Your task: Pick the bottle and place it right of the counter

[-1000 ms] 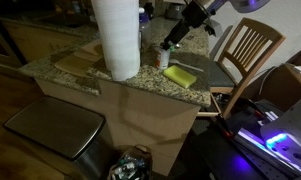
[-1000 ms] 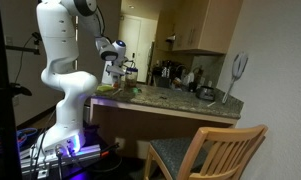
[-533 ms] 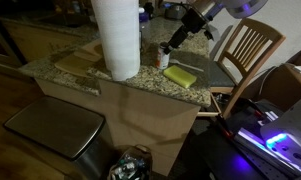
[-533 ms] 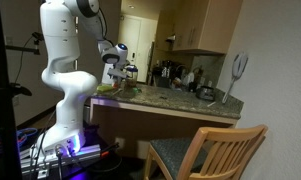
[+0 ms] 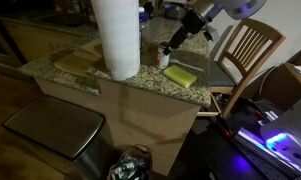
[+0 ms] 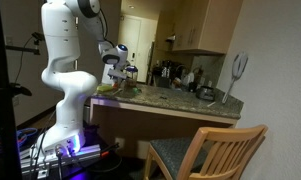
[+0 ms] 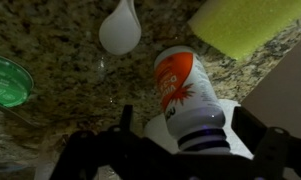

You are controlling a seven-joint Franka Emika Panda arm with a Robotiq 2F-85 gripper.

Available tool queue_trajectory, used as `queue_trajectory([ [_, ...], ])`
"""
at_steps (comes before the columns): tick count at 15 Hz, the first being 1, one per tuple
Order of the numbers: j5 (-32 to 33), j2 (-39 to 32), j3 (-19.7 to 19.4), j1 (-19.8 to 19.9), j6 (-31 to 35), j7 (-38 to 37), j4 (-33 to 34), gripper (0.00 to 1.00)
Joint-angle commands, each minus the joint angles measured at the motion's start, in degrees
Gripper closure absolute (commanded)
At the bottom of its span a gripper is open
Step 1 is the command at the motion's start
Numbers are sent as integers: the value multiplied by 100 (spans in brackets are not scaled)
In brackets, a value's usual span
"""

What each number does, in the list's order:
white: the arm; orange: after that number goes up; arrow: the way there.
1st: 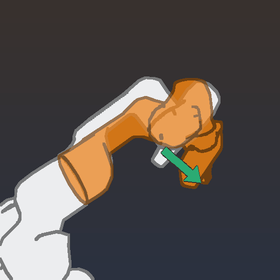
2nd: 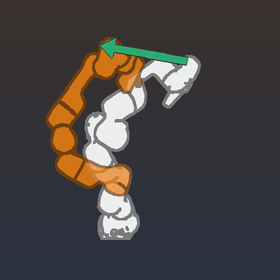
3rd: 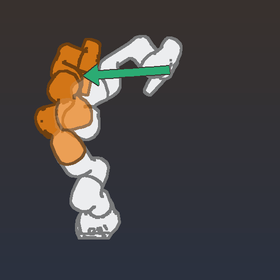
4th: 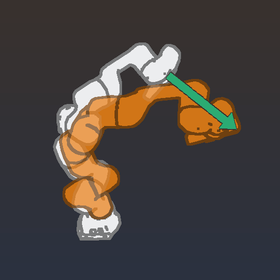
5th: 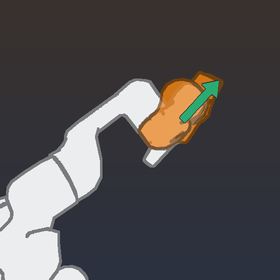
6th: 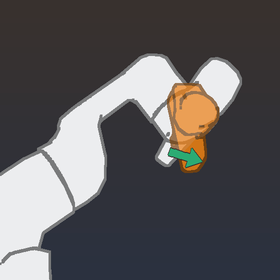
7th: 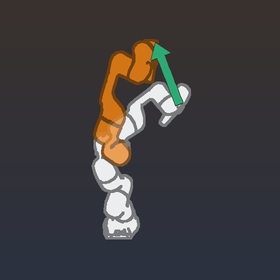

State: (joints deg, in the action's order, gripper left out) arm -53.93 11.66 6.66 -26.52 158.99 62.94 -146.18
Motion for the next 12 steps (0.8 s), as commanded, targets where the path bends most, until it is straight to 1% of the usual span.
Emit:
queue_trajectory([
  [1,-255,-13,-98,-96,-105,482,96,0],
  [3,-493,-14,-128,-158,-107,721,140,0],
  [4,-207,1,-16,-63,-9,341,58,0],
  [6,-310,1,-23,-92,-10,455,81,0],
  [8,-270,5,-63,-91,-207,529,105,28],
  [9,-244,4,-66,-86,-251,538,107,34],
  [10,-244,17,166,158,-336,528,119,41],
  [11,-215,18,184,184,-398,509,117,50],
  [12,-207,18,216,216,-441,506,116,55],
])
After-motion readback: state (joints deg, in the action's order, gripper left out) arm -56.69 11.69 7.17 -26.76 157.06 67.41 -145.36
